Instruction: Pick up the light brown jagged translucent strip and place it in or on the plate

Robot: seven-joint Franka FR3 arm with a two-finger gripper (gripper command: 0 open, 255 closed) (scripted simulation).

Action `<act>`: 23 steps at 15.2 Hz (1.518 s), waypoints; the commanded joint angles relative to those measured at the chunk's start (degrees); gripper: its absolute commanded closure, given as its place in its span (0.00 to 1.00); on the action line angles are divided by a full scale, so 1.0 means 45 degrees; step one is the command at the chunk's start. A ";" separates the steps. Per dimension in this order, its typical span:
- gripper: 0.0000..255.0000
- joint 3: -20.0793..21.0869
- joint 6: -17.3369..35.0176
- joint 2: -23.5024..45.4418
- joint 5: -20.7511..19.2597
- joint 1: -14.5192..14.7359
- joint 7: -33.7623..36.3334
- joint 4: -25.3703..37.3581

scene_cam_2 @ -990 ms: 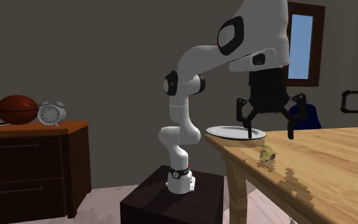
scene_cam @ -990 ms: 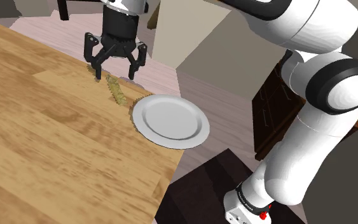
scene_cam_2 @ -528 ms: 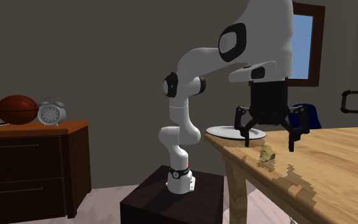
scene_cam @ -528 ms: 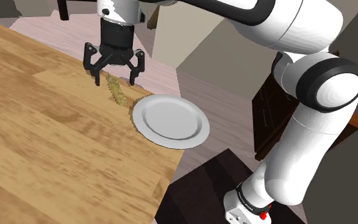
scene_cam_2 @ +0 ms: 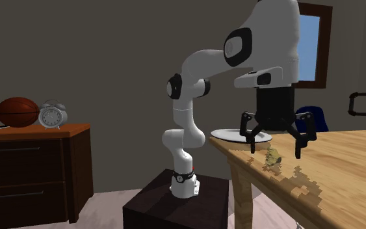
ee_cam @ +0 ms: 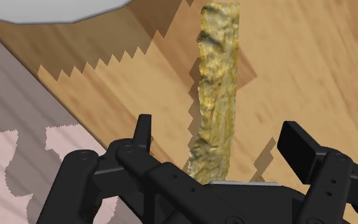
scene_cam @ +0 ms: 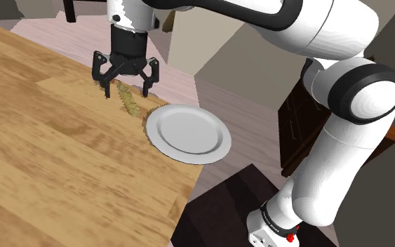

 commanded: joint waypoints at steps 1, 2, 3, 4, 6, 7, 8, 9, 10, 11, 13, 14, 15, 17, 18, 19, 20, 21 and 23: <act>1.00 0.0000 0.0000 0.0000 0.0000 0.0000 0.0000 0.0000; 1.00 0.0000 0.0000 0.0000 0.0000 0.0000 0.0000 0.0000; 1.00 -0.0001 -0.0015 0.0024 -0.0011 0.0005 0.0002 0.0036; 1.00 -0.0005 0.0022 -0.0059 0.0026 -0.0022 -0.0023 -0.0077; 1.00 0.0004 0.0010 -0.0033 0.0011 -0.0002 0.0002 -0.0037; 1.00 0.0004 0.0007 0.0029 -0.0016 0.0013 0.0013 0.0022; 1.00 0.0013 0.0074 -0.0035 0.0012 0.0012 0.0027 -0.0103; 1.00 0.0004 0.0011 0.0028 -0.0013 0.0012 0.0011 0.0018; 1.00 -0.0002 0.0002 0.0000 0.0000 0.0002 0.0000 -0.0002; 1.00 0.0004 -0.0191 0.0056 -0.0026 0.0028 0.0027 0.0245; 1.00 0.0018 -0.0586 0.0185 -0.0084 0.0087 0.0087 0.0761; 1.00 0.0025 -0.0789 0.0258 -0.0118 0.0120 0.0118 0.1031; 1.00 0.0033 -0.0994 0.0337 -0.0154 0.0156 0.0151 0.1310; 1.00 0.0049 -0.1417 0.0513 -0.0235 0.0240 0.0220 0.1898; 1.00 0.0057 -0.1635 0.0612 -0.0281 0.0287 0.0257 0.2208; 1.00 0.0066 -0.1858 0.0718 -0.0331 0.0340 0.0295 0.2532; 1.00 0.0074 -0.2087 0.0833 -0.0385 0.0398 0.0334 0.2869; 1.00 0.0082 -0.2322 0.0957 -0.0443 0.0461 0.0375 0.3221; 1.00 0.0099 -0.2817 0.1237 -0.0576 0.0610 0.0460 0.3980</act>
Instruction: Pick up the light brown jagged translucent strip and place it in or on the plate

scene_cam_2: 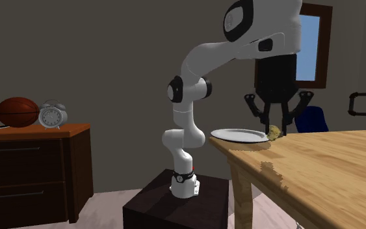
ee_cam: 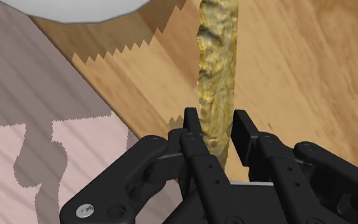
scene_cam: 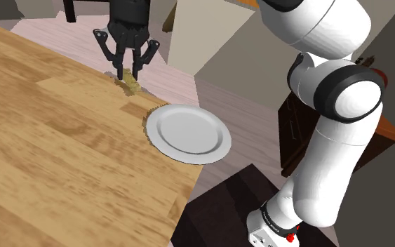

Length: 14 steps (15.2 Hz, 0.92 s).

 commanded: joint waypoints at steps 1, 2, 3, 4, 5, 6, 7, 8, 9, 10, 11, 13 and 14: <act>1.00 0.0019 -0.0473 0.0261 -0.0126 0.0156 0.0097 0.0714; 1.00 0.0026 -0.0746 0.0434 -0.0210 0.0254 0.0143 0.1153; 1.00 0.0031 -0.1034 0.0626 -0.0303 0.0365 0.0190 0.1624; 1.00 0.0031 -0.1175 0.0723 -0.0350 0.0423 0.0213 0.1860; 1.00 0.0067 -0.0743 -0.0167 0.0056 0.0050 0.0126 0.0589; 1.00 0.0096 -0.0410 -0.0968 0.0425 -0.0261 0.0024 -0.0487; 1.00 0.0102 -0.0146 -0.1713 0.0773 -0.0518 -0.0091 -0.1433; 1.00 0.0077 0.0062 -0.2418 0.1105 -0.0718 -0.0218 -0.2282; 1.00 0.0030 0.0226 -0.3092 0.1422 -0.0874 -0.0349 -0.3056; 1.00 -0.0029 0.0351 -0.3742 0.1723 -0.0997 -0.0483 -0.3770; 1.00 -0.0111 0.0442 -0.4369 0.2007 -0.1077 -0.0616 -0.4432; 1.00 -0.0289 0.0540 -0.5570 0.2526 -0.1172 -0.0868 -0.5634; 1.00 -0.0391 0.0552 -0.6147 0.2760 -0.1183 -0.0985 -0.6182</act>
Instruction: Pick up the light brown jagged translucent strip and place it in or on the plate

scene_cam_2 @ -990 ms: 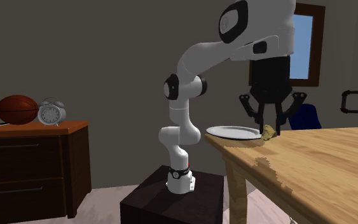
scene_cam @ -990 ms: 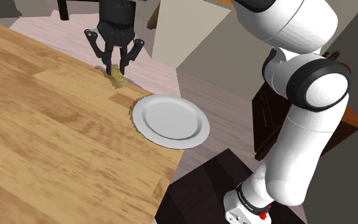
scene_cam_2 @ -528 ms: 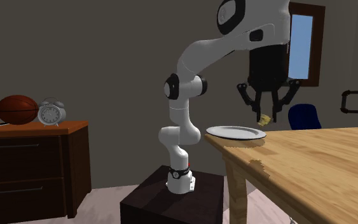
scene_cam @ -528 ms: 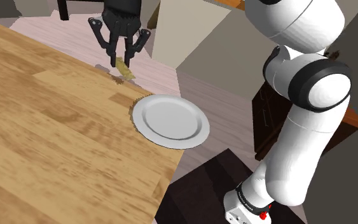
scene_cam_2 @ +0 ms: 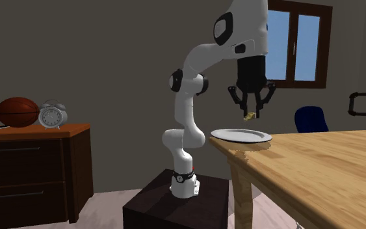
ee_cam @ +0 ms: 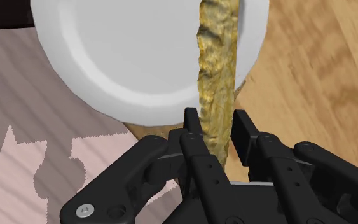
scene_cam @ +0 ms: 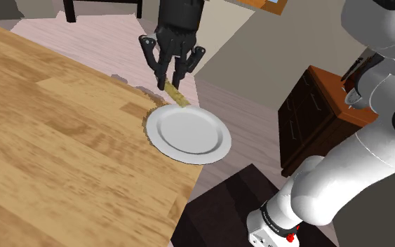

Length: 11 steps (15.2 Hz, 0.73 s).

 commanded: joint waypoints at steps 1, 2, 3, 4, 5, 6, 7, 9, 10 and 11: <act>1.00 -0.0207 0.0080 -0.1355 0.0564 -0.0032 -0.0241 -0.1339; 1.00 -0.0320 0.0050 -0.1903 0.0765 -0.0001 -0.0338 -0.1829; 1.00 -0.0425 0.0001 -0.2440 0.0954 0.0034 -0.0428 -0.2293; 1.00 -0.0584 -0.0102 -0.3214 0.1207 0.0110 -0.0541 -0.2937; 1.00 -0.0601 0.0069 -0.3290 0.1222 0.0143 -0.0575 -0.3184; 1.00 -0.0605 0.0237 -0.3365 0.1242 0.0159 -0.0612 -0.3427; 1.00 -0.0604 0.0404 -0.3437 0.1263 0.0171 -0.0649 -0.3667; 1.00 -0.0597 0.0736 -0.3573 0.1305 0.0192 -0.0721 -0.4134; 1.00 -0.0591 0.0901 -0.3636 0.1326 0.0203 -0.0756 -0.4362; 1.00 -0.0584 0.1066 -0.3696 0.1347 0.0213 -0.0790 -0.4587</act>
